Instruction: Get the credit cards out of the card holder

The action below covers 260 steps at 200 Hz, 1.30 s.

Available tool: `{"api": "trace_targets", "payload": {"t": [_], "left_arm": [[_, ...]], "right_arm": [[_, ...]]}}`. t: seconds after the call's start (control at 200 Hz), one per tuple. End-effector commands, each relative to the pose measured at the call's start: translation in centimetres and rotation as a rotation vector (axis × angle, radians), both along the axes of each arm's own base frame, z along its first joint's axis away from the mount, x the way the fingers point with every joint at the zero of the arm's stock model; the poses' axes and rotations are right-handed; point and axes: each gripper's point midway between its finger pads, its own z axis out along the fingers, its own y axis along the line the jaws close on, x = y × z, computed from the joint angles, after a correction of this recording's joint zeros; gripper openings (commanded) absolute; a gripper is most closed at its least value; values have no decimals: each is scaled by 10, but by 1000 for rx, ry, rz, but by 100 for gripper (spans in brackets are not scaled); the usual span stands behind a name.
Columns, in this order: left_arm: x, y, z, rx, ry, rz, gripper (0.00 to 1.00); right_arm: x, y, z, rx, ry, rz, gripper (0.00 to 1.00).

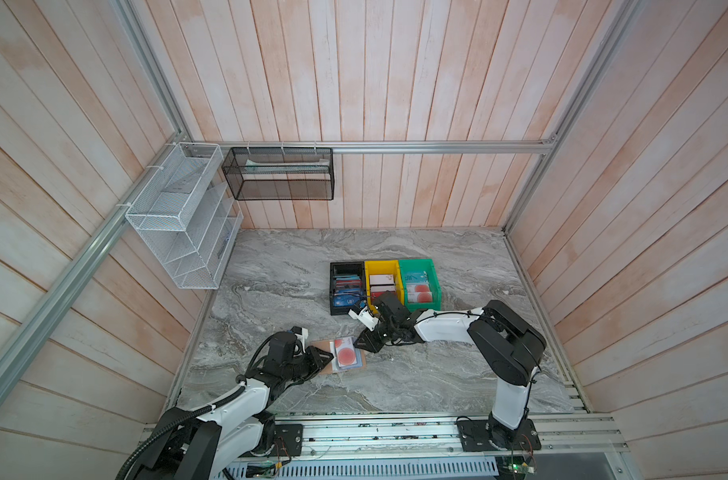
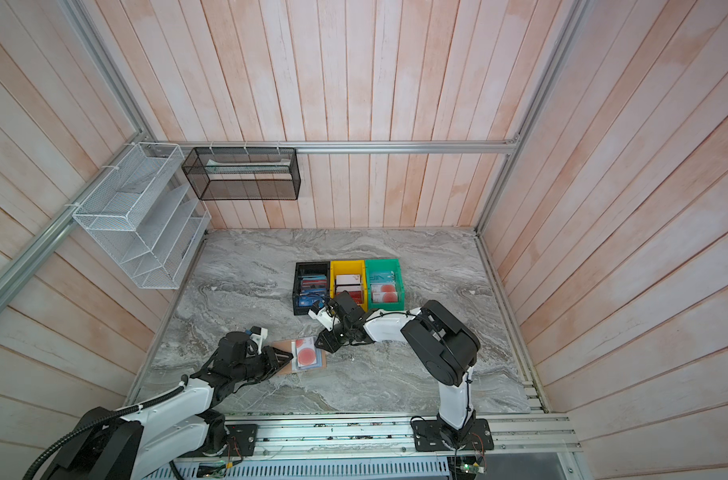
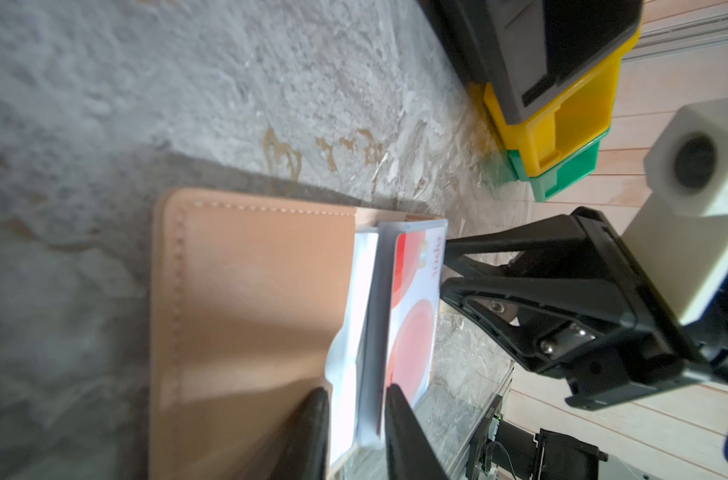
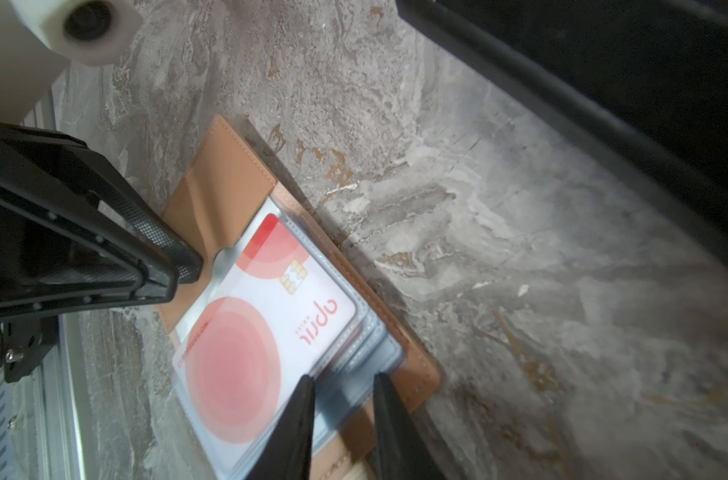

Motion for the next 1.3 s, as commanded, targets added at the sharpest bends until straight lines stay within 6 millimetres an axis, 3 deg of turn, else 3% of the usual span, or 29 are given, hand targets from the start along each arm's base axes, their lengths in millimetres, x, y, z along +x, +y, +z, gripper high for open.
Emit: {"api": "trace_targets", "payload": {"t": [0.0, 0.335, 1.295], "left_arm": [[0, 1, -7, 3, 25, 9, 27], [13, -10, 3, -25, -6, -28, 26], [19, -15, -3, -49, -6, -38, 20]], "right_arm": [[-26, -94, -88, -412, 160, -116, 29], [-29, -95, -91, -415, 172, -115, 29], [-32, -95, -97, -420, 195, -110, 29]]}}
